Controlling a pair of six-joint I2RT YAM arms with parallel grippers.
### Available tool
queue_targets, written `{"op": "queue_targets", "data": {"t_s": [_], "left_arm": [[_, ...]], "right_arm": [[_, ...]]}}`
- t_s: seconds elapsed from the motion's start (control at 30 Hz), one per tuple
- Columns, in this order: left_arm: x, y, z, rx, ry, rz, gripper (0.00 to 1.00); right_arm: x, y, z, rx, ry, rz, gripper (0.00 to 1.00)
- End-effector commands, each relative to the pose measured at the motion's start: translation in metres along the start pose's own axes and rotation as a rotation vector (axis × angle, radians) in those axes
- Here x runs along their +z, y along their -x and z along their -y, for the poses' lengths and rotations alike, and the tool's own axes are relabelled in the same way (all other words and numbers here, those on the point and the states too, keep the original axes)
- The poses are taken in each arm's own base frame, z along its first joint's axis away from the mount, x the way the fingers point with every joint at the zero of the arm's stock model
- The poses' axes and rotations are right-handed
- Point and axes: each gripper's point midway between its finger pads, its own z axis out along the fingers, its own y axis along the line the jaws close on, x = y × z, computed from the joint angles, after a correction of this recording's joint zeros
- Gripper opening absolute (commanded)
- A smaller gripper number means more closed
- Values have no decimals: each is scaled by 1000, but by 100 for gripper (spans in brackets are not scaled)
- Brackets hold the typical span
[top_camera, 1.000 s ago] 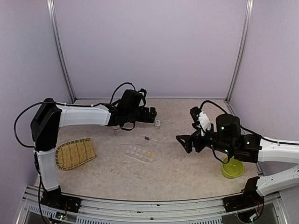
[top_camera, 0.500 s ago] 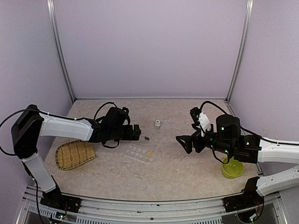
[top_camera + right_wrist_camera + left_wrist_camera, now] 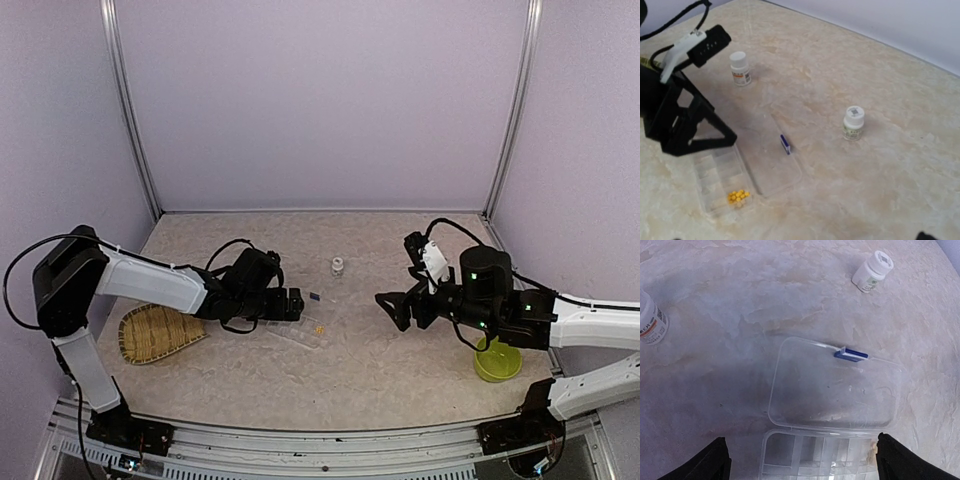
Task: Sort the pills into containers
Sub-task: Move the pill container to the center of the board.
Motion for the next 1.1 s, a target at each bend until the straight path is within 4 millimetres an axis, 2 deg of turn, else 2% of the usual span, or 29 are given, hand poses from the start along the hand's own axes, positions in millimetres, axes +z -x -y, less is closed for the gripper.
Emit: {"op": "queue_targets", "data": {"t_s": [0.0,0.17,0.33,0.83,0.97,1.07], "left_arm": [[6,-19,14,29,-40,-38,99],[8,-36,18,32,-51,-74,99],[4,-43,25,27,-65,-83,99],[-5,-65,73,48,-179,-123,99],[-8,-64,84,58,-204,-112,99],[-13,-54,80,55,-171,-80,99]], "right_arm": [[2,8,1,-2,-2,15,100],[2,10,2,-6,-4,15,100],[3,12,1,-9,-2,16,100],[2,10,2,-7,-5,16,100],[3,9,2,-5,-5,13,100],[3,8,2,-5,-5,10,100]]}}
